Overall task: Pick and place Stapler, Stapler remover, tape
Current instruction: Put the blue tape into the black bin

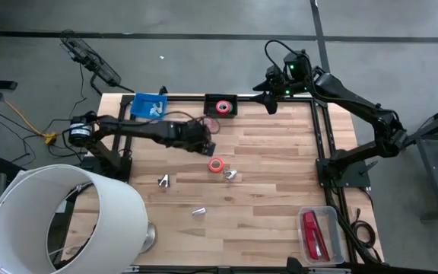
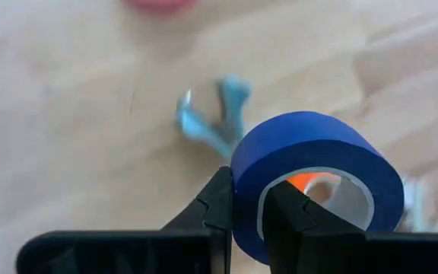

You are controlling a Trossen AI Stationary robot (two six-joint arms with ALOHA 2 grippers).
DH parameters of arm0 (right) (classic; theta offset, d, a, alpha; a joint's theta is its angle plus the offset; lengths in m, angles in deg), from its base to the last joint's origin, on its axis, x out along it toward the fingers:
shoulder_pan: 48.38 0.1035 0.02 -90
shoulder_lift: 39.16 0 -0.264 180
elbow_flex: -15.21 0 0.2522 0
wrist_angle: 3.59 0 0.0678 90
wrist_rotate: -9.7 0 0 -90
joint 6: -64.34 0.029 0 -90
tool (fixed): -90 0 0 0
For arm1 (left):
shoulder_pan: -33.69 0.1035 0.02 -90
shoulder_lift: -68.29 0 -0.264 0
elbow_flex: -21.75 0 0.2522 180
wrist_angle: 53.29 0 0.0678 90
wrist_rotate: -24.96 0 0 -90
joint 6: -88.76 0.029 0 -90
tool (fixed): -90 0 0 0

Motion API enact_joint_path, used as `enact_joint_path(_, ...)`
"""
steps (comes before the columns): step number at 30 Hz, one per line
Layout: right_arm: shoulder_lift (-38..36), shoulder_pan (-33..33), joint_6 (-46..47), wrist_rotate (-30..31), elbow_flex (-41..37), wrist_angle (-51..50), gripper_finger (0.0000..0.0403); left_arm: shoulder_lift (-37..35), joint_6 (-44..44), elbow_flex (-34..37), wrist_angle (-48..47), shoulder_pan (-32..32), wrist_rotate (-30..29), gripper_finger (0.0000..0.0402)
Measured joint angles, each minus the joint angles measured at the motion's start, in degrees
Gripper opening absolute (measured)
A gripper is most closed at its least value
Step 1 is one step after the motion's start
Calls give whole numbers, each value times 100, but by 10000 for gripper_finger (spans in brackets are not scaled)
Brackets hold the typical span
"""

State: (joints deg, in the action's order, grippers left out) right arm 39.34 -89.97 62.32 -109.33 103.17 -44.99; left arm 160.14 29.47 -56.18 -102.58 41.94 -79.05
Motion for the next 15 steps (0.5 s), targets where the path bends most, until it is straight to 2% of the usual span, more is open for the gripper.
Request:
enact_joint_path(9,0,0,5,48,0,0,243,0,677,-83,894,849,-73,35)
enact_joint_path(15,0,-4,6,240,0,0,243,0,1037,-82,1361,1332,-486,35)
